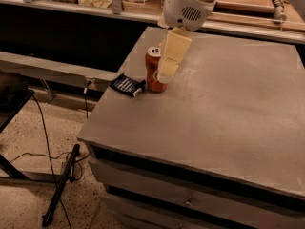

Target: Pick coke can

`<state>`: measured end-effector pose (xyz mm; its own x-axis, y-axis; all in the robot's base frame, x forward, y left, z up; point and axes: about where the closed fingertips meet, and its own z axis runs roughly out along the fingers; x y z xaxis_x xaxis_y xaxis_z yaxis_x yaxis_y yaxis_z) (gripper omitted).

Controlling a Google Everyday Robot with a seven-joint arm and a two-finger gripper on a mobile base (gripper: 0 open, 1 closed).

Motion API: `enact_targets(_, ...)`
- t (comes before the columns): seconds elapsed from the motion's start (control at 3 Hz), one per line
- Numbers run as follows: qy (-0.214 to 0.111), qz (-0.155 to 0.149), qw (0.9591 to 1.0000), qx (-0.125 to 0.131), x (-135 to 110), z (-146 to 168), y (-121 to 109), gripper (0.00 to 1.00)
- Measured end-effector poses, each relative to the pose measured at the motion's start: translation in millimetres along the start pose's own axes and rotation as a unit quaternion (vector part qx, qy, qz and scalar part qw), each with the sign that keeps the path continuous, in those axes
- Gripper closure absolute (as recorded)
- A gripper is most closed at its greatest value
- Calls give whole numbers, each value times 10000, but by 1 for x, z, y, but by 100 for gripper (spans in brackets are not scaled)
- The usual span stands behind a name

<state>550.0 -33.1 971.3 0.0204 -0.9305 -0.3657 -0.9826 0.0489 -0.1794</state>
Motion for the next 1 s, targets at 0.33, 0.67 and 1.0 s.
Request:
enact_targets(0.33,124,47,9999,27,5,8,-8,0)
enact_targets(0.67,218,77,9997,91,7,27,-30,0)
enact_targets(1.0,340,136,9993,44,1,79,-66,0)
